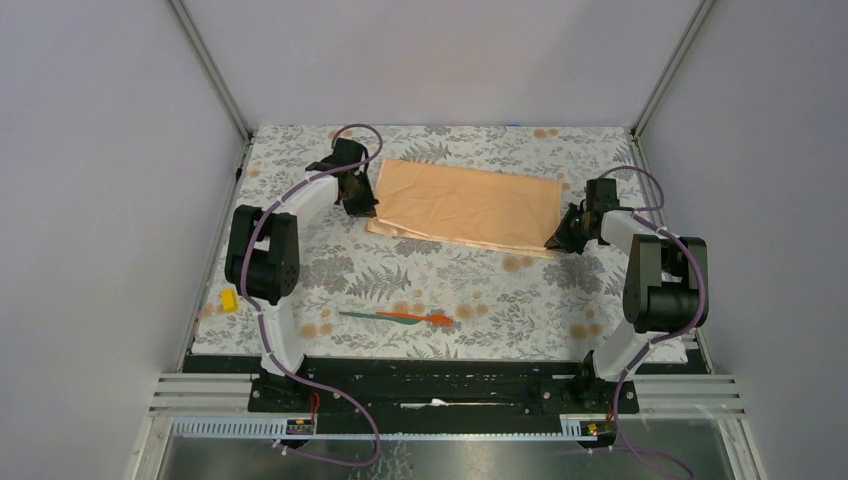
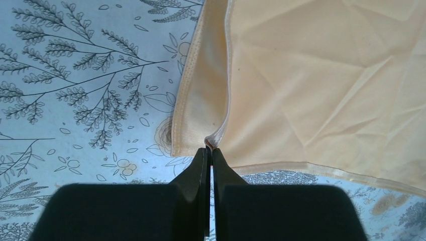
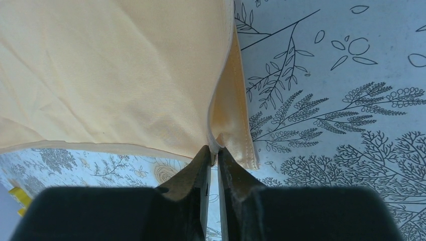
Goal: Fold the napkin into a case and place the utensils inside
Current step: Fold and flatten the napkin at the center of the board.
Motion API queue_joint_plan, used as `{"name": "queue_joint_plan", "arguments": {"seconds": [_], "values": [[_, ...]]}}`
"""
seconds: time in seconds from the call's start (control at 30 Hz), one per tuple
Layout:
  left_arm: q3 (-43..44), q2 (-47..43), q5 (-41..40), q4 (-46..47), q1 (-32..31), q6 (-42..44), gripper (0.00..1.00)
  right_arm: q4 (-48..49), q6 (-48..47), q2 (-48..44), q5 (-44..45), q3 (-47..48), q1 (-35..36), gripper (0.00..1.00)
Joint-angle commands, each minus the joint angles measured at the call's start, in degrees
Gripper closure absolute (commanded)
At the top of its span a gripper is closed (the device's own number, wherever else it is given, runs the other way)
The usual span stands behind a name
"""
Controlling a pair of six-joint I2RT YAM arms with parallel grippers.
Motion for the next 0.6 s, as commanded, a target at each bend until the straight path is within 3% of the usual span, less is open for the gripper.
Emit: {"name": "queue_joint_plan", "arguments": {"seconds": [0.0,0.57], "values": [[-0.92,-2.39,-2.62,-1.39,0.38,0.15,1.00,-0.52,-0.79,0.00,1.25,0.38,0.84,0.83],[-1.00,0.64,-4.12,-3.42,0.51,0.50,1.00,-0.17,-1.06,1.14,0.82,0.42,1.36,0.80]]}}
